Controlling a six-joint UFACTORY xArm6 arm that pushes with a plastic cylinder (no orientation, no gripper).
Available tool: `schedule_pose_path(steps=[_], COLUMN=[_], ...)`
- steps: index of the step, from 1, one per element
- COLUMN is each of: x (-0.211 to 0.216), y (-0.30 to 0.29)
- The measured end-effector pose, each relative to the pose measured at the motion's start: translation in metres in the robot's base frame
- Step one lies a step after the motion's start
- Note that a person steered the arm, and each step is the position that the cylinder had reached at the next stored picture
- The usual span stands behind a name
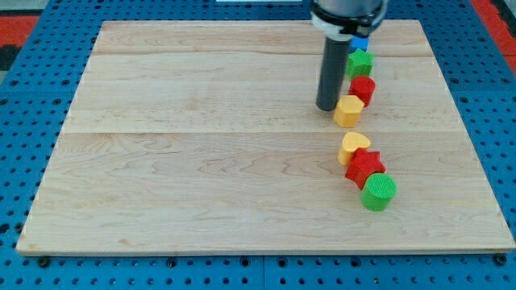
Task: Slightly nudge the hexagon
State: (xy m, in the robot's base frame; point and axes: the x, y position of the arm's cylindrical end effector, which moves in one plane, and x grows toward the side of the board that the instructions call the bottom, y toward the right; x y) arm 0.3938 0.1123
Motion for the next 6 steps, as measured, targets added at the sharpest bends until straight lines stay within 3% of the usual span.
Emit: schedule_pose_path(steps=[3, 4, 6], x=[0.013, 0.043, 0.055], y=[-0.038, -0.022, 0.057])
